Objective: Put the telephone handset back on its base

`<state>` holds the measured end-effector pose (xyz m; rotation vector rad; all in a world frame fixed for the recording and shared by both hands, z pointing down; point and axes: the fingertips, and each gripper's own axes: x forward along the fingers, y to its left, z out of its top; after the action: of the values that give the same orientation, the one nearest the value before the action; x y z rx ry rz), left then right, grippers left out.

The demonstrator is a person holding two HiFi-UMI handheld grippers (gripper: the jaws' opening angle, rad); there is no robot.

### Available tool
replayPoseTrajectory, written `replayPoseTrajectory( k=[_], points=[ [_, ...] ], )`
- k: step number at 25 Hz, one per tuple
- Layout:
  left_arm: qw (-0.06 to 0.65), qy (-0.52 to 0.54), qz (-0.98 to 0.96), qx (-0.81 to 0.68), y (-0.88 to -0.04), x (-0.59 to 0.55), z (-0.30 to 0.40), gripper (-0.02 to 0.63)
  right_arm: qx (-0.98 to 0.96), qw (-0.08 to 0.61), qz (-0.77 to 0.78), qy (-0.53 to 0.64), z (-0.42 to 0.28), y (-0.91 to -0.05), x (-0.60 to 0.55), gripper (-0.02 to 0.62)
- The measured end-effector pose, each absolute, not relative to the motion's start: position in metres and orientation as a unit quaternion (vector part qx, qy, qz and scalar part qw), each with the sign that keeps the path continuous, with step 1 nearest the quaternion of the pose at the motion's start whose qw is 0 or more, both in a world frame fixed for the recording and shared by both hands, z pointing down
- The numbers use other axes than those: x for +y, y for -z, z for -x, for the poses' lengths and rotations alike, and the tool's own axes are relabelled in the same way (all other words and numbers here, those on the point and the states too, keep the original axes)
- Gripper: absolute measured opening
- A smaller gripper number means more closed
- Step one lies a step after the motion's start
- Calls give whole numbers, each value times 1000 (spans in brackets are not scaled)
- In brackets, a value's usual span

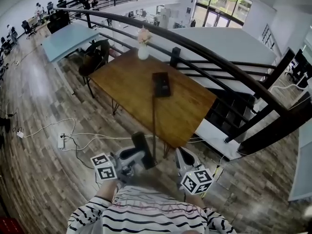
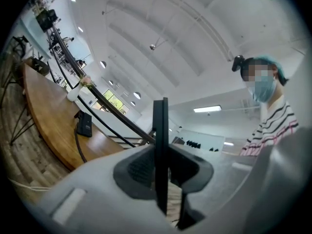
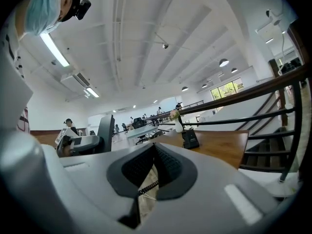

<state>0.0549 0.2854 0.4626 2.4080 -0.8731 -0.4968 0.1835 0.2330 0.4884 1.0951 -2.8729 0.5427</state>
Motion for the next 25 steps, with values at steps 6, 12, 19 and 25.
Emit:
replayPoseTrajectory(
  k=[6,12,19,25],
  points=[
    [279,178,-898,-291,-461,235,-5,74,-906,10,-384,-178,-136,-484,187,2],
    [294,179,-900,-267,-459,185,49,74,-894,6,-410,-181,-86,-480,144,2],
    [308,166,-907,-235,-459,141,102,74,-879,-1,-437,-190,-32,-480,107,2],
    [319,161,-910,-210,-460,115,129,74,-864,-7,-463,-199,-6,-481,88,2]
  ],
)
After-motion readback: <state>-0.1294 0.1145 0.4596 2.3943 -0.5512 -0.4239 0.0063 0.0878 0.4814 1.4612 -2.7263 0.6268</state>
